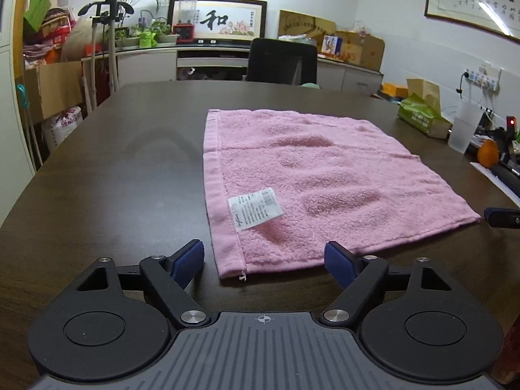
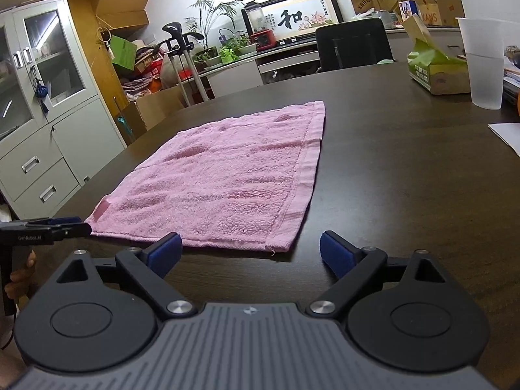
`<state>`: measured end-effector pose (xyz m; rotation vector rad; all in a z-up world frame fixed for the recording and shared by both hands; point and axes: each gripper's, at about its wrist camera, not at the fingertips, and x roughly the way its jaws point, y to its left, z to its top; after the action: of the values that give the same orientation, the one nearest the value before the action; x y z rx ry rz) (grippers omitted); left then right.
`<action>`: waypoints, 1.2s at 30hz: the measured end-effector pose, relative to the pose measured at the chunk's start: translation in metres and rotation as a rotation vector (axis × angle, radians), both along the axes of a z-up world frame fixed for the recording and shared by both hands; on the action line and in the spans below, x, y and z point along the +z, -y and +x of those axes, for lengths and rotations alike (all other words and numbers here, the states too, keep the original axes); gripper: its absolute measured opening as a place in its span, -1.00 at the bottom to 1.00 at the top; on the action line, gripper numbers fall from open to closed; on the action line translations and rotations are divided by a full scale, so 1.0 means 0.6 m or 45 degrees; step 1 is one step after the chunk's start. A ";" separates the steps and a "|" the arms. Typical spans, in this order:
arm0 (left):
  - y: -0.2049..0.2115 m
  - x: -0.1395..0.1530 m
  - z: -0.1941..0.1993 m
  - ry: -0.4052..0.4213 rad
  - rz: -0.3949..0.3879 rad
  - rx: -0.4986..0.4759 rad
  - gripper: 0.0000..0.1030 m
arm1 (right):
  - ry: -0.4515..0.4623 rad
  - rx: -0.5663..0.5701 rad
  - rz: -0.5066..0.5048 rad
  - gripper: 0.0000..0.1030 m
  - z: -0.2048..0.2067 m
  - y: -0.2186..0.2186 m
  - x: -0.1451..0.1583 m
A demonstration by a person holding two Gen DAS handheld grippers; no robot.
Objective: Fold towel
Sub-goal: 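Move both tools to the labelled edge of the flat towel, then close both tools on the labelled towel edge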
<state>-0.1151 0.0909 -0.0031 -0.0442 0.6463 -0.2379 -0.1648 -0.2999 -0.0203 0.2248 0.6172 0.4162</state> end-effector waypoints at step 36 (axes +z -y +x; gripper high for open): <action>0.037 0.003 -0.005 0.032 0.094 -0.067 -0.71 | 0.119 -0.006 -0.429 -0.74 0.006 -0.074 -0.001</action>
<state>-0.1179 0.0685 -0.0015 0.0468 0.6311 -0.2648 -0.1609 -0.2557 -0.0212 -0.1138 0.5847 0.3104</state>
